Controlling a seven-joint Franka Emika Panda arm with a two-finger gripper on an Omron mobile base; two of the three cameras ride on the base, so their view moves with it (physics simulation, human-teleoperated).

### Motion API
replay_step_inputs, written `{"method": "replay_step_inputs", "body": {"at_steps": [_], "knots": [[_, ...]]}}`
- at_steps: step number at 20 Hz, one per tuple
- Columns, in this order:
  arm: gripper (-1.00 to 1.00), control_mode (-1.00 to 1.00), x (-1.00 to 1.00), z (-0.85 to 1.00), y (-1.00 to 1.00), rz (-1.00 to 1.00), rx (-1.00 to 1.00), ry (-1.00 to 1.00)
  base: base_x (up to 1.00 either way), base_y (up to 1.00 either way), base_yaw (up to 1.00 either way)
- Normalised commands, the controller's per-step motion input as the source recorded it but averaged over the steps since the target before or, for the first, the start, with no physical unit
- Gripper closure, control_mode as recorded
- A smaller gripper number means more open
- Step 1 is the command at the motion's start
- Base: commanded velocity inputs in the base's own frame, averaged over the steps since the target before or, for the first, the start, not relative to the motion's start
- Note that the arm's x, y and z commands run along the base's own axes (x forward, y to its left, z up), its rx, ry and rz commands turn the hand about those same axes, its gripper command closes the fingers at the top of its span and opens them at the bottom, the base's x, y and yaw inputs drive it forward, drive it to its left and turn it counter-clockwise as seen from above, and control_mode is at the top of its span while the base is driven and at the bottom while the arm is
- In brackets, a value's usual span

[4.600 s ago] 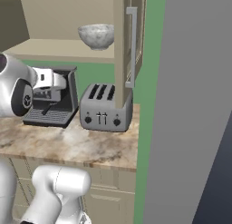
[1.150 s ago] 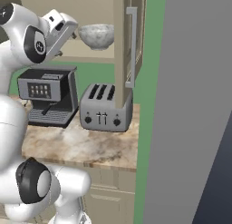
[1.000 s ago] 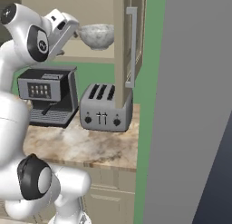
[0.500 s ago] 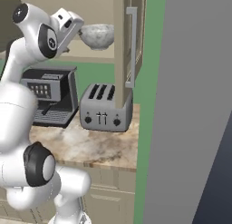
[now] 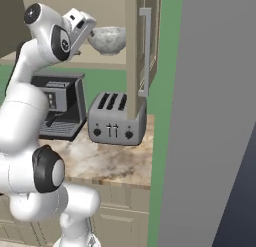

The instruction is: Move the bowls from the cabinet to the plates on the dining table.

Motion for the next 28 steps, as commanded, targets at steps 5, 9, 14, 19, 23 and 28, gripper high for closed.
{"method": "replay_step_inputs", "body": {"at_steps": [5,9,14,19,23,28], "knots": [[-1.0,-1.0,0.31,0.0,0.0,0.0,-0.05,0.0,0.0,0.0,0.0],[-1.0,-1.0,0.33,0.0,0.0,0.0,-0.04,0.0,0.0,0.0,0.0],[-1.0,-1.0,0.41,-0.04,-0.01,0.01,-0.04,0.0,0.0,0.0,0.0],[-1.0,-1.0,0.48,-0.03,-0.1,0.01,-0.06,0.0,0.0,0.0,0.0],[-1.0,-1.0,0.45,0.0,-0.13,0.02,-0.06,0.0,0.0,0.0,0.0],[-1.0,-1.0,0.41,-0.03,-0.08,0.02,-0.05,0.0,0.0,0.0,0.0]]}}
